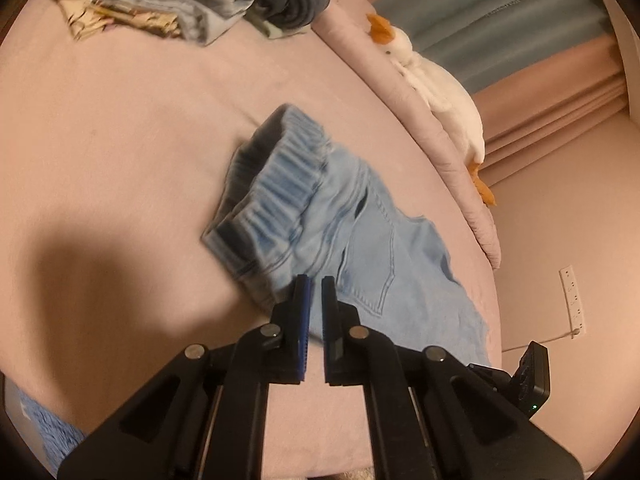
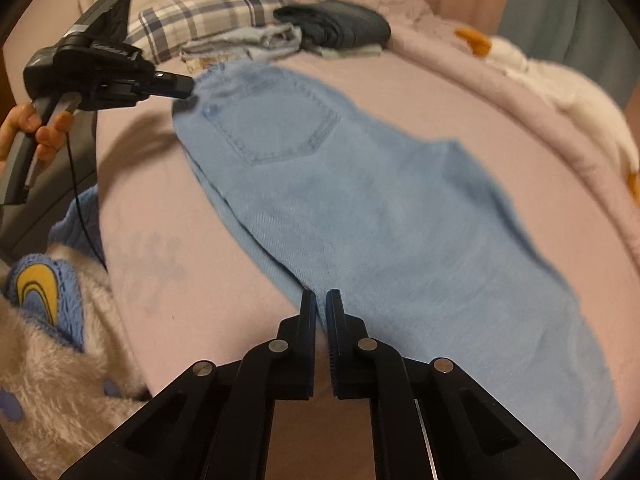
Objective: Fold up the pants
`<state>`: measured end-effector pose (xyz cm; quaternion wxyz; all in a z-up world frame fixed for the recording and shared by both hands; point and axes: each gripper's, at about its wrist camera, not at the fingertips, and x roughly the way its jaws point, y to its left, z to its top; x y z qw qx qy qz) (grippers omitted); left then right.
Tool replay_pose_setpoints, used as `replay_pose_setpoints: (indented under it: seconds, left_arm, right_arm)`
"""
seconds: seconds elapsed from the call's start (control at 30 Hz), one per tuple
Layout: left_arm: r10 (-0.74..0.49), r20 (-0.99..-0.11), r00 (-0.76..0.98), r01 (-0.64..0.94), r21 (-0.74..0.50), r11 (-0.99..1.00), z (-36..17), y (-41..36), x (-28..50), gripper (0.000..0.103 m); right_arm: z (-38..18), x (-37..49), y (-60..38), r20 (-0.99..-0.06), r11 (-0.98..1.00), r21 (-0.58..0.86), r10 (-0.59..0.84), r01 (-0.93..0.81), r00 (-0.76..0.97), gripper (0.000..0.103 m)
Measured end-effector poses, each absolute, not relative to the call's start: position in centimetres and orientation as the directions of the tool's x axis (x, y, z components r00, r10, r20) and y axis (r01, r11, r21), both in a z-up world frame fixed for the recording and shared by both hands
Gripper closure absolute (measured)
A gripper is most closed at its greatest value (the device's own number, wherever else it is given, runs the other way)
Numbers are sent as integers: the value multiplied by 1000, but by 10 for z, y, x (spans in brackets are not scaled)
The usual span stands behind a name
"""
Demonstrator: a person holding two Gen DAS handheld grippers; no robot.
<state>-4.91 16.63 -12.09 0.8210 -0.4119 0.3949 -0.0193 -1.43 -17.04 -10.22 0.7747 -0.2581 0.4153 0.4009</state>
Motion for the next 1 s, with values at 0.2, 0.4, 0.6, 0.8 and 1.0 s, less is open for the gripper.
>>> replay_pose_setpoints:
  seconds: [0.2, 0.4, 0.6, 0.8, 1.0]
  left_arm:
    - [-335, -633, 698, -272, -667, 694, -104, 164, -50, 97]
    - [-336, -633, 698, -212, -630, 747, -89, 144, -28, 87]
    - [-207, -743, 637, -286, -477, 831, -110, 141, 0, 88]
    - [-190, -748, 636, -285, -457, 843, -104, 140, -3, 82]
    - [-106, -758, 644, -153, -263, 952, -82, 86, 14, 49]
  right_arm:
    - [-100, -25, -165, -860, 484, 4, 448, -875, 243, 95]
    - [-74, -11, -164, -784, 563, 37, 529, -826, 325, 95]
    - [-107, -2, -132, -824, 599, 92, 495, -795, 278, 95]
    - [-111, -29, -128, -833, 532, 158, 524, -832, 177, 88]
    - [-82, 8, -176, -744, 641, 314, 624, -700, 238, 85]
